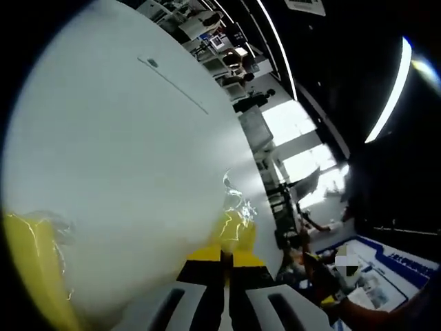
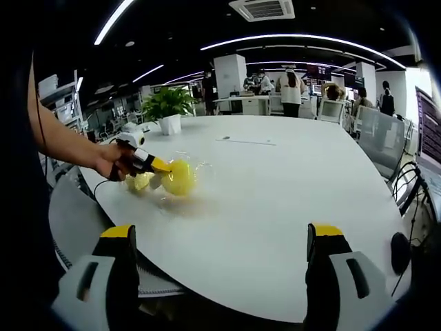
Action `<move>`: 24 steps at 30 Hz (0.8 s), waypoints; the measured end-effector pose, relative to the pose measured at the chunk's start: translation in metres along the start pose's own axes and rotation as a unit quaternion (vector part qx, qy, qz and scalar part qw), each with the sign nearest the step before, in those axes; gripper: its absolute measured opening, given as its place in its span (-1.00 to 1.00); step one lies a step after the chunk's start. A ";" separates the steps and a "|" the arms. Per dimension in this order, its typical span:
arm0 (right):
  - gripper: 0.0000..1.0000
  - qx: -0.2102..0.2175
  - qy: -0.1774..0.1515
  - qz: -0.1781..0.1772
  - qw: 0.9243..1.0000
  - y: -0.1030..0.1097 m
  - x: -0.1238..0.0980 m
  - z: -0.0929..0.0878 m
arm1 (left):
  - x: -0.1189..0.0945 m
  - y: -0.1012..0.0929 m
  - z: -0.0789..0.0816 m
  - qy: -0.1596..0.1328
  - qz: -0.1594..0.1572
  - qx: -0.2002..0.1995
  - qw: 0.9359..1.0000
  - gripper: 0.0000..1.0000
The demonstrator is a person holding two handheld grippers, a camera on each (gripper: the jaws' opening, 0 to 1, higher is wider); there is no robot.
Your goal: Compare the silicone blocks by pressing each to a similar depth, holding the contact briefly, and releasing to observe deformation and rebound differences across the visible hardness samples.
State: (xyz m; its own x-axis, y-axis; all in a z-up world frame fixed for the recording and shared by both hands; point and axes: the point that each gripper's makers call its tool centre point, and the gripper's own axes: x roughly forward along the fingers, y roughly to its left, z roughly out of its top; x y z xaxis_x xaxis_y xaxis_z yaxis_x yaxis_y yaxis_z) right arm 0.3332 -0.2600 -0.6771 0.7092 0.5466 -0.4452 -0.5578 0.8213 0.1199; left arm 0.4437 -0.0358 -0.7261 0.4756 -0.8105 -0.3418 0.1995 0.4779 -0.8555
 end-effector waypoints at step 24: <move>0.93 0.007 -0.070 0.059 0.996 0.029 0.020 0.089 | -0.032 -0.130 0.047 -0.046 -0.137 0.108 0.984 -1.00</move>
State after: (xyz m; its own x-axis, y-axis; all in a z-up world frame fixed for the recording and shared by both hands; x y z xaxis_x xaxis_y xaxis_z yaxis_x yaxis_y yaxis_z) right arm 0.3691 -0.2108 -0.6038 0.6925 0.6566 -0.2990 -0.6361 0.7512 0.1763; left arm 0.4426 -0.0562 -0.5863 0.4522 -0.8896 -0.0647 0.5032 0.3143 -0.8050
